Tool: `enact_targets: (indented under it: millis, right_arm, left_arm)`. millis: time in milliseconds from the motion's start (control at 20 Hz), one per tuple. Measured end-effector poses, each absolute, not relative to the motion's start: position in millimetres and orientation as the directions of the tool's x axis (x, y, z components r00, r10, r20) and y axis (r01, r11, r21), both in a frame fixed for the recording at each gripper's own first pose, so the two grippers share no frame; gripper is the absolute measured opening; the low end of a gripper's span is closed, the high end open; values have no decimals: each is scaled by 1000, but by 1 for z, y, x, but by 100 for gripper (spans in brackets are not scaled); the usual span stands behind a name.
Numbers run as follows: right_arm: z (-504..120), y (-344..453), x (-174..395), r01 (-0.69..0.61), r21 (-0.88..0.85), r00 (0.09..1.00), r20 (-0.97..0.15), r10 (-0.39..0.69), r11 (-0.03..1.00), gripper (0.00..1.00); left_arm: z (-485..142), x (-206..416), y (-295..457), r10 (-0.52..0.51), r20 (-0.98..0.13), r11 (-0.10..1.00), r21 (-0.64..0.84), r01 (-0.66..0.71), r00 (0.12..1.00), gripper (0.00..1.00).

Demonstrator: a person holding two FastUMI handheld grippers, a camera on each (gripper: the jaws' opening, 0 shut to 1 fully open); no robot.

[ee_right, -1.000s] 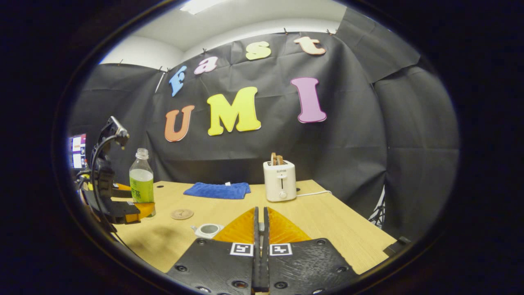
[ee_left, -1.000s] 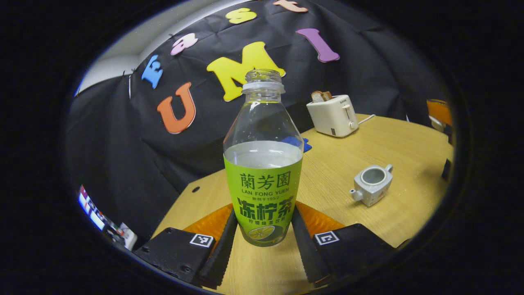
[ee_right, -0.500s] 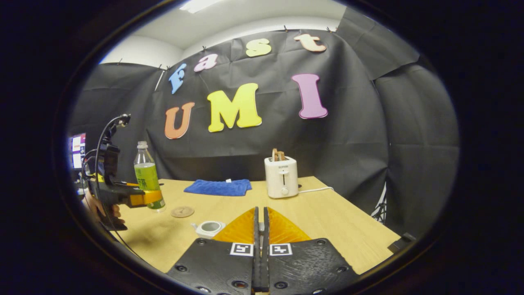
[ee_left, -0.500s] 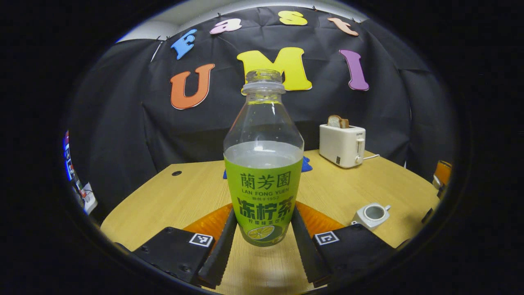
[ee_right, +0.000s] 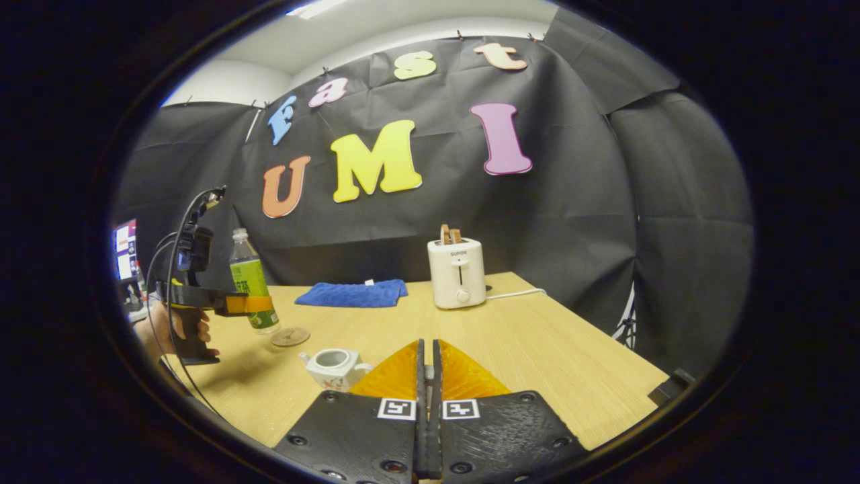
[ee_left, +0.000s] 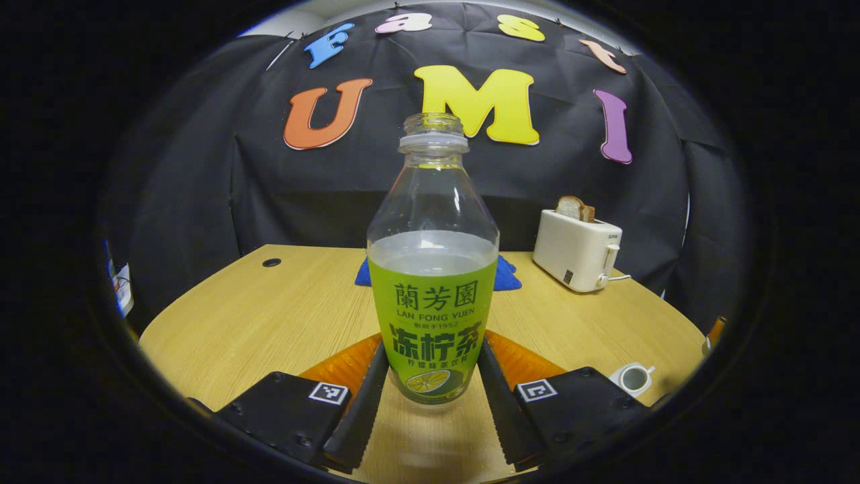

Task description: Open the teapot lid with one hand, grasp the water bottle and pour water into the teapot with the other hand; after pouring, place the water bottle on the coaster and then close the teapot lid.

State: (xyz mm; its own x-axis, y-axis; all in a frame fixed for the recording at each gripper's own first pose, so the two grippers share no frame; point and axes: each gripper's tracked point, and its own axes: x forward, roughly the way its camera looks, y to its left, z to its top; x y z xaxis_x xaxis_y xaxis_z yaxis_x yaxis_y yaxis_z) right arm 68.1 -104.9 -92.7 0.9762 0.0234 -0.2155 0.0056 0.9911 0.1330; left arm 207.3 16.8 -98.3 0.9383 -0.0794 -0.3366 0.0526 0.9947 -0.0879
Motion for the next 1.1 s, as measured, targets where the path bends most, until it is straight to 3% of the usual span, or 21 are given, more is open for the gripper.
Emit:
enact_targets:
  millis: [500, 1100]
  right_arm:
    - [-109, -109, 77, 16, 142, 969, -244, 20, 990, 0]
    - [-114, -108, 78, 17, 139, 967, -255, 19, 990, 0]
  left_arm:
    - [-110, 242, 14, -90, -344, 995, -76, 68, 935, 75]
    - [-133, 247, 15, -103, -388, 994, -78, 79, 916, 80]
